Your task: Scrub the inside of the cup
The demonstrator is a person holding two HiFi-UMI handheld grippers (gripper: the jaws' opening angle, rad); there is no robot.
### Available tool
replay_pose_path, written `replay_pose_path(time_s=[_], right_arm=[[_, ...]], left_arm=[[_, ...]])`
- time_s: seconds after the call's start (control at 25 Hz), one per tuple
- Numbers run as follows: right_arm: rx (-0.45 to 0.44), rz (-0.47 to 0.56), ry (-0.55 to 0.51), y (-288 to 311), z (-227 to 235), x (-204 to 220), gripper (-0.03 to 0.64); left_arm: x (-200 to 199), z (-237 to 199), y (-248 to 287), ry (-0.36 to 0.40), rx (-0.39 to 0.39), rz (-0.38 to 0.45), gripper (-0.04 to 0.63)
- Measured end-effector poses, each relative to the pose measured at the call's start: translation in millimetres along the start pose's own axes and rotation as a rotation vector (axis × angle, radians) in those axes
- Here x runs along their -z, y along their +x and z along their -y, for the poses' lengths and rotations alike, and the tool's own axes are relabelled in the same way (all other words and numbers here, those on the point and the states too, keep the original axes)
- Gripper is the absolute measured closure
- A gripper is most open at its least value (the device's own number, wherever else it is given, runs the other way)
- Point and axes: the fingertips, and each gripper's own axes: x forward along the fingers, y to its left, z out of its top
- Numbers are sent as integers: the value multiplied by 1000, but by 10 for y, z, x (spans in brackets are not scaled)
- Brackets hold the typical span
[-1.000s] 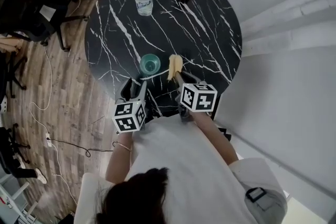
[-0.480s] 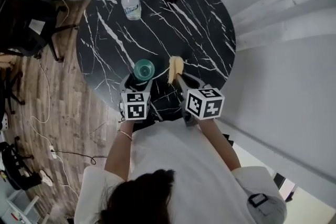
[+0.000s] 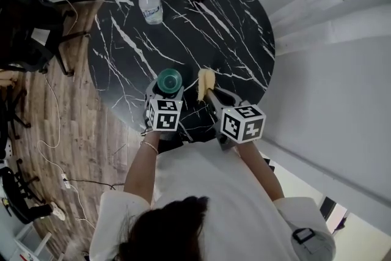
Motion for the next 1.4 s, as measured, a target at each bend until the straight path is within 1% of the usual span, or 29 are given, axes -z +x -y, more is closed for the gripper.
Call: replay_pose_path(time_s=[0.12, 0.2, 0.32, 0.4, 0.48, 0.56, 0.72, 0.84, 0.92, 1.04, 1.16, 1.24, 1.32, 1.4], right_arm=[[-4, -2, -26, -1, -19, -18, 566], [-2, -2, -50, 2, -17, -38, 566], [6, 1, -100, 3, 1, -90, 566], [15, 5, -156, 5, 19, -148, 566], [23, 7, -237, 10, 25, -226, 566], [24, 5, -327, 24, 8, -296, 566], [-2, -11, -469, 73, -76, -353, 566], [-2, -37, -636, 114, -151, -339, 566], [-5, -63, -731, 143, -181, -299, 566], [-16, -81, -802, 178, -238, -268, 566], [-17, -93, -886, 205, -282, -265, 566], [-11, -129, -1003, 226, -297, -226, 566], [4, -174, -1150, 247, -304, -173, 566], [27, -185, -1279, 260, -320, -159, 566]], left_arm=[[-41, -10, 20, 15, 16, -12, 258], [-71, -9, 12, 39, 23, -11, 262], [-116, 16, -24, 102, 36, -1, 265], [-132, 51, -57, 151, 48, -6, 265], [-140, 88, -90, 223, 55, -22, 267], [-143, 101, -129, 312, 49, -46, 268], [-159, 108, -213, 448, 60, -89, 268], [-179, 116, -268, 544, 84, -129, 268], [-203, 114, -293, 572, 93, -150, 268], [-252, 112, -342, 574, 95, -166, 268], [-274, 134, -385, 639, 78, -191, 268], [-252, 168, -402, 680, 81, -223, 269], [-218, 207, -421, 713, 86, -248, 270], [-185, 239, -439, 739, 84, -264, 270]])
